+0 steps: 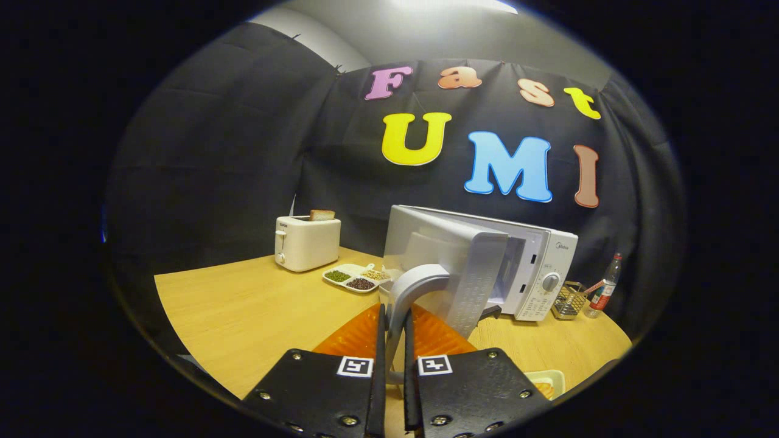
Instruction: Open the microwave, put the food inside, and close the microwave door.
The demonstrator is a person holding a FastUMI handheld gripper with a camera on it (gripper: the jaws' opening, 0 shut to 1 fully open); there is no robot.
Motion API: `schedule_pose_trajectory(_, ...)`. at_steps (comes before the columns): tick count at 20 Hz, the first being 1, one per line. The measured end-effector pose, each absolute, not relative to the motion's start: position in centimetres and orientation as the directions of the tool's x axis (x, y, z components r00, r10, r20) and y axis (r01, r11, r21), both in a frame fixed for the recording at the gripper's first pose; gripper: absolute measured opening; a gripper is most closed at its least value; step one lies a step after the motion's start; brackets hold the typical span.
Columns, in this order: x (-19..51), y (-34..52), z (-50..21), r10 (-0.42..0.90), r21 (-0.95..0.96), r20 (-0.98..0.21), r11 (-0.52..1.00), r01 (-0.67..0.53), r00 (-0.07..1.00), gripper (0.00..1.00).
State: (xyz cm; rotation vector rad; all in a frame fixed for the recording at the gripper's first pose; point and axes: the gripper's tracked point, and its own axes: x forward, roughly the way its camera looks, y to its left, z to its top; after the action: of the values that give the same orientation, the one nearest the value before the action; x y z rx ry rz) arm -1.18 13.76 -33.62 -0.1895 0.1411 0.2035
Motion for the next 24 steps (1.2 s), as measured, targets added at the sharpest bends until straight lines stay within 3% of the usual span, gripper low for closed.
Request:
schedule_pose_trajectory(3,-2.1,16.5,-33.9,0.100,-0.209,-0.084,0.971,-0.115,0.992,0.13)
schedule_pose_trajectory(6,-3.2,19.9,-34.5,0.086,-0.213,-0.049,0.972,-0.095,0.995,0.13)
schedule_pose_trajectory(10,-4.6,24.1,-36.1,0.182,-0.217,-0.089,0.956,-0.197,0.979,0.13)
schedule_pose_trajectory(16,-7.3,22.7,-34.4,0.337,-0.178,-0.103,0.919,-0.351,0.936,0.13)
schedule_pose_trajectory(18,-8.4,20.0,-33.9,0.369,-0.171,-0.117,0.907,-0.384,0.922,0.29)
schedule_pose_trajectory(19,-8.3,18.2,-34.0,0.364,-0.174,-0.137,0.907,-0.384,0.921,0.49)
schedule_pose_trajectory(22,-8.3,11.4,-34.7,0.284,-0.213,-0.188,0.923,-0.321,0.940,0.55)
schedule_pose_trajectory(24,-8.3,8.3,-35.3,0.279,-0.170,-0.206,0.934,-0.315,0.938,0.79)
